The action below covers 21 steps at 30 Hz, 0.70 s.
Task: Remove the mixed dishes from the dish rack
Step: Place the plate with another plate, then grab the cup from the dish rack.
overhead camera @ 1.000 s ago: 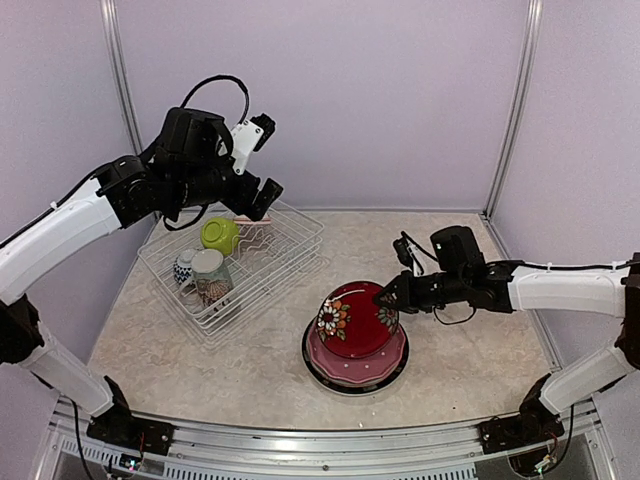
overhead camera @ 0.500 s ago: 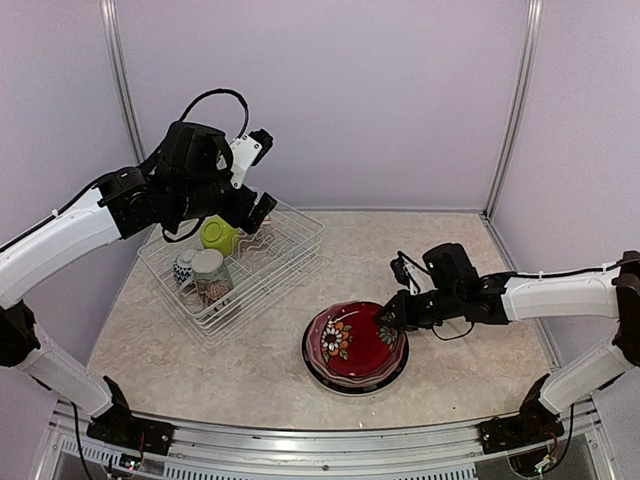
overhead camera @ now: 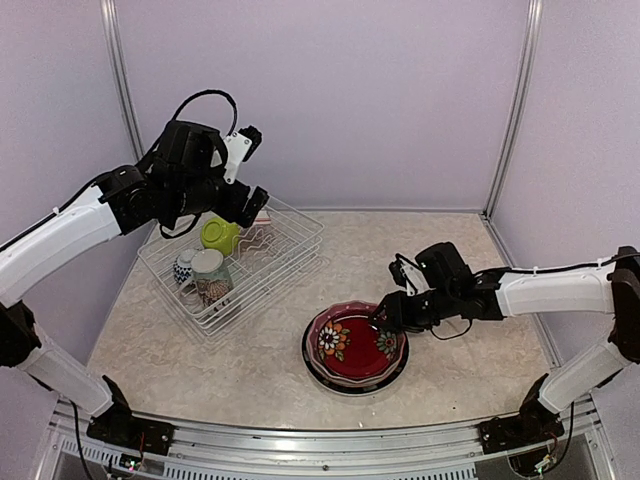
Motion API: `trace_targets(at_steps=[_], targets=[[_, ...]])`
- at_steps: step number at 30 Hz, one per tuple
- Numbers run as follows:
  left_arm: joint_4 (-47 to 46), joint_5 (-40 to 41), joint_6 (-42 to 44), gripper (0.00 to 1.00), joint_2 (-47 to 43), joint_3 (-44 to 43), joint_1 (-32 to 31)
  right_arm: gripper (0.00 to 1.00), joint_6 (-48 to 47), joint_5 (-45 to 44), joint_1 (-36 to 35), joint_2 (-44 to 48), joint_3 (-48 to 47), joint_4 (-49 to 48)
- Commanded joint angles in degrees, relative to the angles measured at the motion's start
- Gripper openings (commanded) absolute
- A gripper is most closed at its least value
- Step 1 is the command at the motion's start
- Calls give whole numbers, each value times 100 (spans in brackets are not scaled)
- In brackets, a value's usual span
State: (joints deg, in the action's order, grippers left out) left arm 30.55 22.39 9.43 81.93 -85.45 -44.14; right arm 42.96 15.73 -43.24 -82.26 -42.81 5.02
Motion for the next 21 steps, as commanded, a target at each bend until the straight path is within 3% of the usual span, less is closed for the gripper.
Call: trace_targets(at_steps=[1, 10, 21], targets=[[155, -71, -120, 99, 48, -92, 46, 54, -91, -297, -59, 187, -357, 458], [150, -55, -223, 99, -28, -92, 95, 72, -229, -1014, -59, 536, -667, 1155], [783, -277, -765, 99, 320, -685, 313, 85, -147, -1477, -37, 1064, -211, 893]])
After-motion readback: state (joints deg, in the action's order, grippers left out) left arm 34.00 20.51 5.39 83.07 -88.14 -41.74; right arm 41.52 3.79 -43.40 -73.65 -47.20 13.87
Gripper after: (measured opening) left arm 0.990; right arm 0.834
